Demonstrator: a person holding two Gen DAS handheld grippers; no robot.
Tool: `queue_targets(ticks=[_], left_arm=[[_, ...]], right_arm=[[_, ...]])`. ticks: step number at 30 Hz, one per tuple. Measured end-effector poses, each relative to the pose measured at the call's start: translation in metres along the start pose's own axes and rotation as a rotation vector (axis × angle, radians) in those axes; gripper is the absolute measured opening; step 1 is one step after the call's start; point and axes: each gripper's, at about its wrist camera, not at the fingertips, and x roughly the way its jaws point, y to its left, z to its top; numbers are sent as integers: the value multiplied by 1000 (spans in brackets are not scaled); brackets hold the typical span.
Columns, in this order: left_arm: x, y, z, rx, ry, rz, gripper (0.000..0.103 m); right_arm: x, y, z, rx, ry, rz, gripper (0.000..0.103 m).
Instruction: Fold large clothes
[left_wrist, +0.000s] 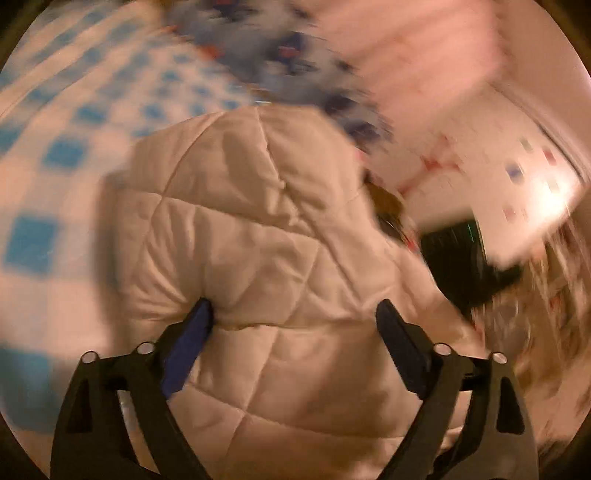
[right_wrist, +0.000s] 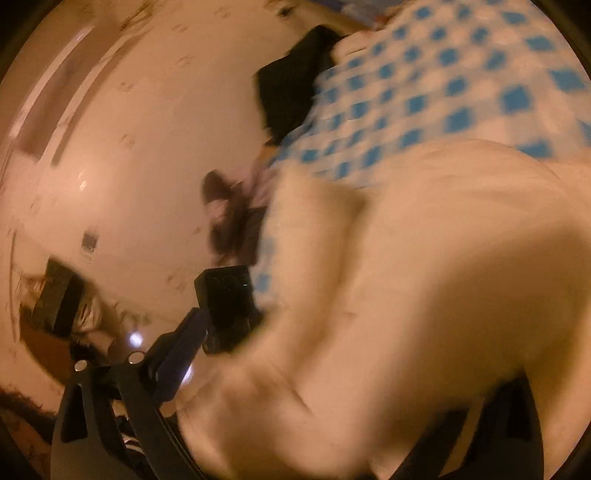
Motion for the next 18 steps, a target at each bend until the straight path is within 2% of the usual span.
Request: queue_targets(ticks=[1, 3, 5, 6, 8, 9, 10, 11, 13, 14, 16, 17, 18], left_arm=[[11, -23, 1, 64, 24, -15, 86], [31, -57, 3, 168, 45, 28, 90], [46, -72, 4, 195, 76, 23, 90], [54, -75, 5, 202, 91, 31, 90], [73, -83, 1, 223, 129, 87, 90], [78, -88, -3, 249, 140, 114, 90], [83, -96, -10, 295, 149, 156, 90], [90, -103, -13, 326, 154, 179, 92], [95, -107, -17, 364, 161, 207, 94], [95, -108, -19, 361, 164, 207, 94], [101, -111, -12, 355, 169, 205, 94], [103, -111, -8, 354, 169, 206, 94], [104, -112, -8, 356, 168, 209, 94]], right_arm=[[-4, 9, 2, -38, 0, 26, 98], [-23, 14, 5, -70, -39, 78, 98], [-46, -1, 3, -41, -78, 91, 98], [-59, -22, -2, 8, -83, 32, 98], [-85, -68, -15, 169, -94, -192, 98], [-110, -88, -26, 248, -153, -305, 98], [-136, -91, -36, 258, -242, -335, 98], [-152, -87, -42, 244, -301, -316, 98], [-176, -56, -47, 118, -383, -220, 98], [-171, -35, -43, 36, -357, -180, 98], [-146, -19, -34, -8, -253, -163, 98], [-120, -18, -24, -11, -162, -198, 98], [-102, -23, -17, 3, -106, -223, 98]])
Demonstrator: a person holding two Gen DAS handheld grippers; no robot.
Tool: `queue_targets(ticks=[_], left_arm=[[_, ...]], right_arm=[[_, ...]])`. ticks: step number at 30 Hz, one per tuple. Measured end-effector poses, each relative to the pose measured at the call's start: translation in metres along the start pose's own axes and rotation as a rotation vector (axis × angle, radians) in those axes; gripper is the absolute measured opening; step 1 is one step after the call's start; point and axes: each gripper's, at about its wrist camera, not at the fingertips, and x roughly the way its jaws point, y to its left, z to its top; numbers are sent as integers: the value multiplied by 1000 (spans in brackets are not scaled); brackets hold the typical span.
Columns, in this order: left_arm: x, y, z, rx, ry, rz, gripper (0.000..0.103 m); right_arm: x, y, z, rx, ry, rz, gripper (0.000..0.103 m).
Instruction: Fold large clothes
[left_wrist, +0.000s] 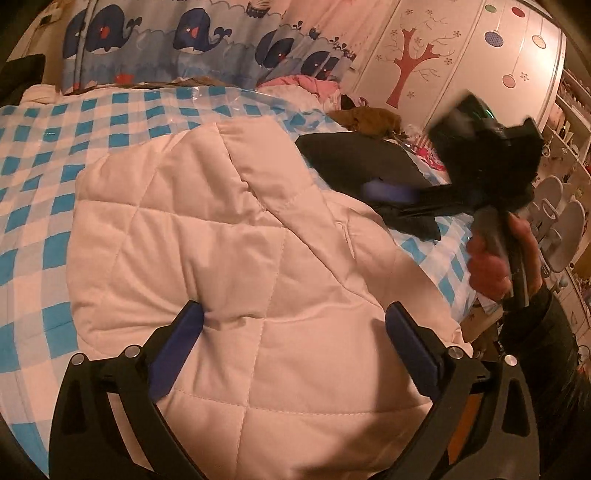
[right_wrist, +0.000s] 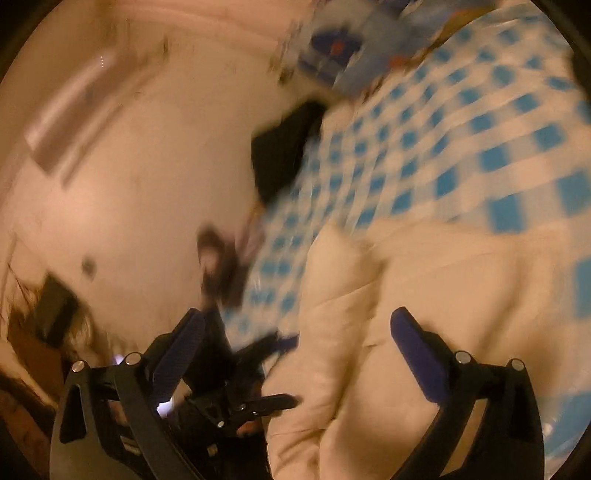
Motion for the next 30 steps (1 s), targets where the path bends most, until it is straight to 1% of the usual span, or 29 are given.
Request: queue_targets(ticks=[1, 3, 5, 6, 7, 8, 9, 11, 13, 14, 16, 17, 18, 20, 22, 23, 24, 25, 26, 27, 28, 29, 30], left_arm=[[2, 0, 2, 6, 0, 7, 94], [9, 5, 7, 14, 2, 16, 94], [9, 8, 8, 6, 2, 27, 94], [8, 10, 8, -4, 1, 23, 94], [6, 15, 8, -23, -2, 17, 94], [6, 18, 9, -30, -5, 13, 94], [2, 19, 10, -34, -16, -12, 94], [2, 21, 12, -38, -12, -31, 94], [-1, 17, 15, -23, -11, -42, 94], [-10, 14, 18, -21, -21, -64, 94], [-30, 11, 27, -39, -54, -140, 94], [-46, 10, 35, -57, -91, -205, 94], [-54, 8, 38, -60, -113, -227, 94], [-61, 2, 50, -58, -144, -267, 94], [-48, -5, 58, -62, -123, -306, 94], [-32, -11, 59, -58, -91, -320, 94], [-11, -16, 58, -51, -51, -326, 94], [3, -20, 57, -45, -26, -314, 94], [25, -24, 52, -42, 3, -266, 95], [43, -26, 48, -37, 27, -221, 95], [53, -26, 47, -25, 40, -198, 95], [64, -25, 43, -3, 43, -167, 95], [71, -24, 40, 6, 47, -154, 95]], right_arm=[[18, -2, 3, 8, 44, -14, 98], [50, -3, 5, -8, 101, 2, 97], [69, 4, 7, -52, 119, -21, 95], [75, 8, 5, -85, 119, -64, 77], [76, 10, 5, -95, 113, -101, 50], [71, 7, 8, -75, 91, -105, 24], [68, 7, 7, -80, 89, -107, 24], [65, 12, 2, -99, 94, -124, 23], [58, 29, 1, -137, 79, -129, 21], [54, 39, 1, -151, 58, -117, 20], [28, 61, -6, -198, 9, -95, 19], [20, 66, -7, -205, -6, -95, 19], [10, 68, -12, -207, -14, -96, 19], [-4, 63, -21, -202, -32, -125, 19], [-20, 46, -33, -159, -61, -132, 19], [-30, 34, -40, -128, -88, -125, 19], [-40, 23, -46, -99, -113, -117, 16], [-50, 13, -51, -72, -144, -120, 14], [-65, -3, -59, -32, -191, -120, 5], [-75, -15, -64, -4, -216, -115, 5], [-87, -31, -70, 34, -241, -119, 5], [-92, -37, -73, 50, -244, -119, 5], [-96, -48, -76, 78, -248, -81, 6]])
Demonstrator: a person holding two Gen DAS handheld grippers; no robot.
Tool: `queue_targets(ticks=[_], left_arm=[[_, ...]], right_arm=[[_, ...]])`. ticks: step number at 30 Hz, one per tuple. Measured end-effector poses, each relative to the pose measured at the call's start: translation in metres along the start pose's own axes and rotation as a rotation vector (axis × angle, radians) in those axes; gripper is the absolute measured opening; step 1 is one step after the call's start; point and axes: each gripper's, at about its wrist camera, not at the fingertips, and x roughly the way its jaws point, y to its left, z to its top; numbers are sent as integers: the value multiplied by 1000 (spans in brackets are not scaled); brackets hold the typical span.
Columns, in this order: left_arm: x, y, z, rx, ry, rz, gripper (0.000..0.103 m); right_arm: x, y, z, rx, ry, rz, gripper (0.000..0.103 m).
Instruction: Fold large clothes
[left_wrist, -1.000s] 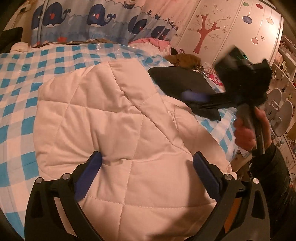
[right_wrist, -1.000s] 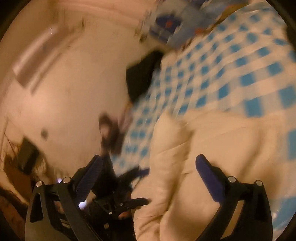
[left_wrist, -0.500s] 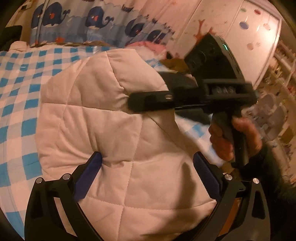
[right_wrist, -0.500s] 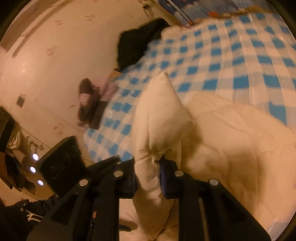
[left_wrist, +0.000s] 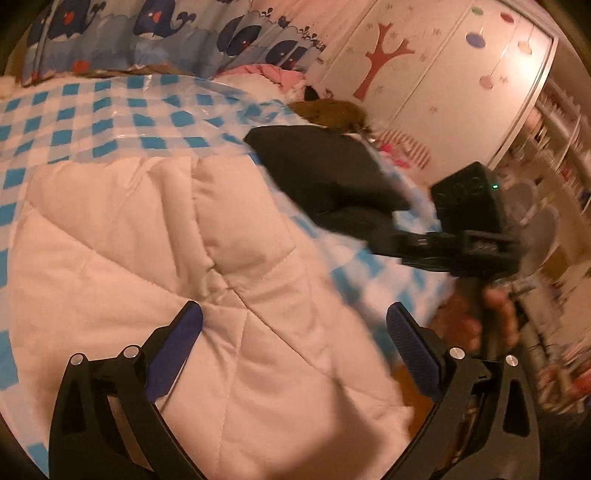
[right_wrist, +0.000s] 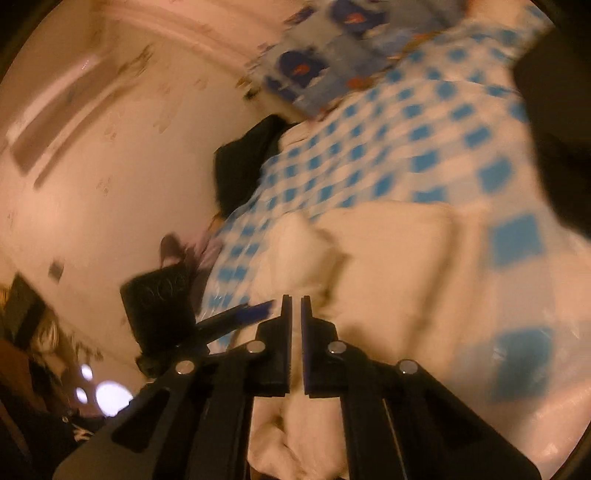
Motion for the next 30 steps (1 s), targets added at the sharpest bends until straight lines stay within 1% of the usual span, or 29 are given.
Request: queue_targets(ticks=[1, 2, 4, 5, 6, 7, 8, 9, 10, 11, 12, 13, 14, 15, 16, 17, 20, 21, 22, 23, 24, 25, 26, 27, 28, 29, 30], left_arm=[[4, 0, -2, 9, 14, 5, 95], [6, -1, -4, 22, 18, 11, 95], [9, -4, -6, 45, 18, 27, 95], [10, -6, -7, 58, 16, 33, 95], [9, -7, -8, 61, 7, 31, 95], [8, -7, -9, 64, 1, 30, 95], [4, -8, -11, 69, -7, 31, 95], [1, -9, -12, 74, -13, 33, 95], [-1, -11, -14, 84, -16, 41, 95], [-1, -15, -15, 104, -15, 61, 95], [-3, -20, -16, 123, -18, 86, 95], [-4, -22, -15, 134, -24, 102, 95], [-9, -27, -15, 152, -37, 134, 95], [-16, -33, -14, 163, -53, 142, 95], [-26, -38, -11, 156, -77, 126, 95], [-33, -42, -8, 142, -93, 103, 95], [-61, -51, 1, 67, -126, -29, 95], [-67, -51, 2, 52, -138, -17, 95], [-67, -51, 2, 56, -134, 22, 95], [-61, -46, 1, 66, -119, 86, 95], [-47, -37, -1, 64, -73, 129, 95], [-33, -29, -3, 53, -23, 113, 95], [-11, -20, -8, 50, 33, 132, 95], [9, -17, -13, 79, 68, 195, 95], [24, -19, -18, 116, 78, 272, 95], [32, -21, -19, 128, 84, 313, 95], [35, -23, -17, 134, 96, 327, 95]], right_arm=[[-1, -5, 2, 23, -5, 42, 6], [0, -6, 5, 31, -2, 64, 8], [17, 0, 18, 18, 38, 114, 39], [26, 4, 24, 5, 54, 120, 71], [47, 10, 32, -16, 90, 99, 77], [67, 12, 37, -27, 142, 87, 77], [80, 13, 38, -31, 174, 70, 77], [108, 14, 41, -36, 241, 26, 77], [124, 16, 40, -50, 271, -1, 77], [140, 26, 39, -94, 297, -17, 72], [148, 35, 38, -125, 302, -31, 41], [150, 40, 38, -135, 299, -40, 27], [147, 50, 38, -162, 287, -36, 25], [137, 59, 37, -185, 270, -22, 22], [129, 64, 35, -191, 253, -13, 21], [112, 68, 34, -190, 224, 5, 19], [76, 64, 27, -179, 172, 29, 18], [63, 55, 23, -167, 154, 32, 18], [55, 45, 21, -152, 141, 22, 18], [47, 24, 17, -115, 123, 5, 18], [46, 9, 15, -87, 117, -1, 18], [48, -11, 10, -49, 124, -6, 18], [55, -30, 4, -14, 135, -14, 18], [67, -52, -2, 34, 138, -2, 18], [75, -66, -5, 67, 130, 12, 18], [79, -78, -6, 100, 119, 26, 16], [79, -82, -5, 109, 111, 35, 16]])
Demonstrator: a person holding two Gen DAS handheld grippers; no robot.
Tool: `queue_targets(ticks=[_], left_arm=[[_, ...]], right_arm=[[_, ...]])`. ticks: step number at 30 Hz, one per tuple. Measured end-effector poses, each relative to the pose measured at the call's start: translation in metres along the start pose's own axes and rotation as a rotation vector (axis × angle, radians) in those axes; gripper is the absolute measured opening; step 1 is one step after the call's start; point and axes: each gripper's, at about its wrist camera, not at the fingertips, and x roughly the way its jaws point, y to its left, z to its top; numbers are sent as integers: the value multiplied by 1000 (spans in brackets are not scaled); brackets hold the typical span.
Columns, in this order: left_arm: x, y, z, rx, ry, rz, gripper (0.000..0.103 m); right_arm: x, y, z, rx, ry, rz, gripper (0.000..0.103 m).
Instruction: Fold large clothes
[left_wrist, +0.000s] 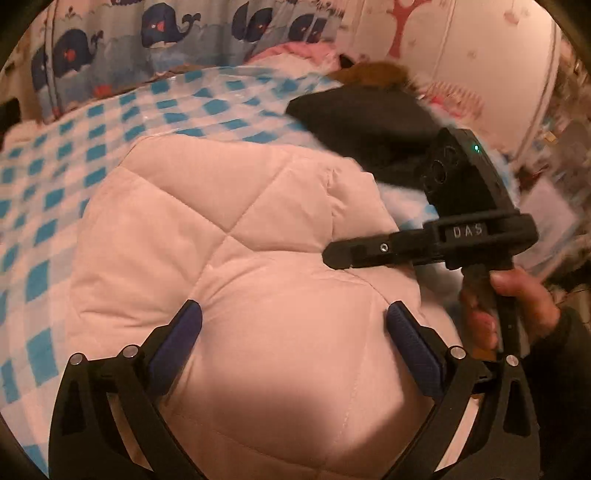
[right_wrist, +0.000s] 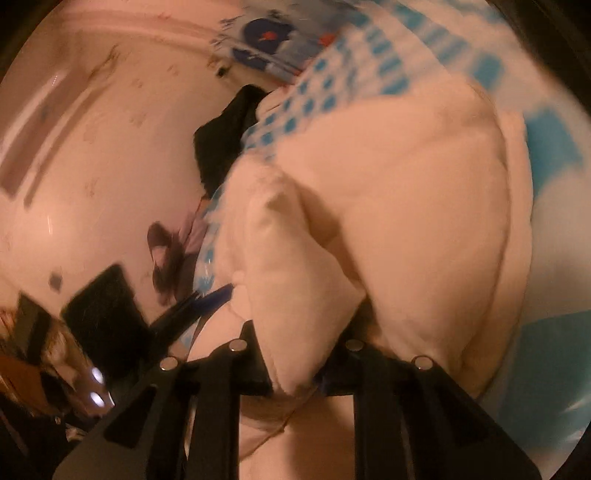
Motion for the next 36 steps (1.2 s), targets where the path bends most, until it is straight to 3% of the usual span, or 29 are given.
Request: queue_targets(ticks=[1, 2, 3, 5, 7, 9, 11, 13, 15, 19, 22, 24, 27, 31, 33, 34, 36], left_arm=[[-1, 0, 3, 3, 15, -10, 95], [-11, 6, 8, -15, 27, -69, 95], [-23, 14, 10, -49, 17, -130, 95], [-56, 40, 9, -130, -32, -180, 95], [-81, 73, 0, -193, -99, -111, 95], [-73, 111, -7, -276, -64, -84, 95], [-45, 149, -21, -431, 22, -176, 95], [-14, 163, -32, -524, 90, -362, 95], [-4, 155, -32, -518, 79, -399, 95], [-17, 127, -10, -379, 42, -416, 95], [-41, 120, -5, -311, 6, -404, 95], [-57, 142, -5, -331, -23, -377, 95], [-84, 201, -19, -431, -62, -333, 95], [-138, 301, -64, -573, -112, -186, 95], [-153, 342, -88, -681, -90, -128, 95], [-165, 366, -104, -763, -96, -86, 95], [-195, 384, -123, -815, -177, 18, 95]], right_arm=[[-1, 1, 0, -2, -6, -3, 16], [-4, 5, -2, -12, -11, -15, 16], [-8, 12, -3, -30, -18, -37, 17], [-16, 25, -5, -63, -33, -106, 19], [-20, 39, -9, -109, -44, -208, 20], [-17, 42, -11, -115, -57, -256, 20], [-13, 32, -13, -83, -76, -242, 20], [-15, 16, -20, -39, -115, -198, 20], [-15, 2, -28, 11, -157, -158, 20], [-8, -4, -27, 61, -214, -142, 23], [20, 14, -7, 37, -189, -172, 33], [57, 34, 14, 1, -124, -195, 37], [142, 62, 44, -42, -3, -150, 37], [266, 99, 71, -98, 121, -60, 37], [315, 110, 77, -117, 173, -37, 35], [328, 115, 80, -127, 188, -30, 35], [338, 118, 83, -131, 203, -21, 35]])
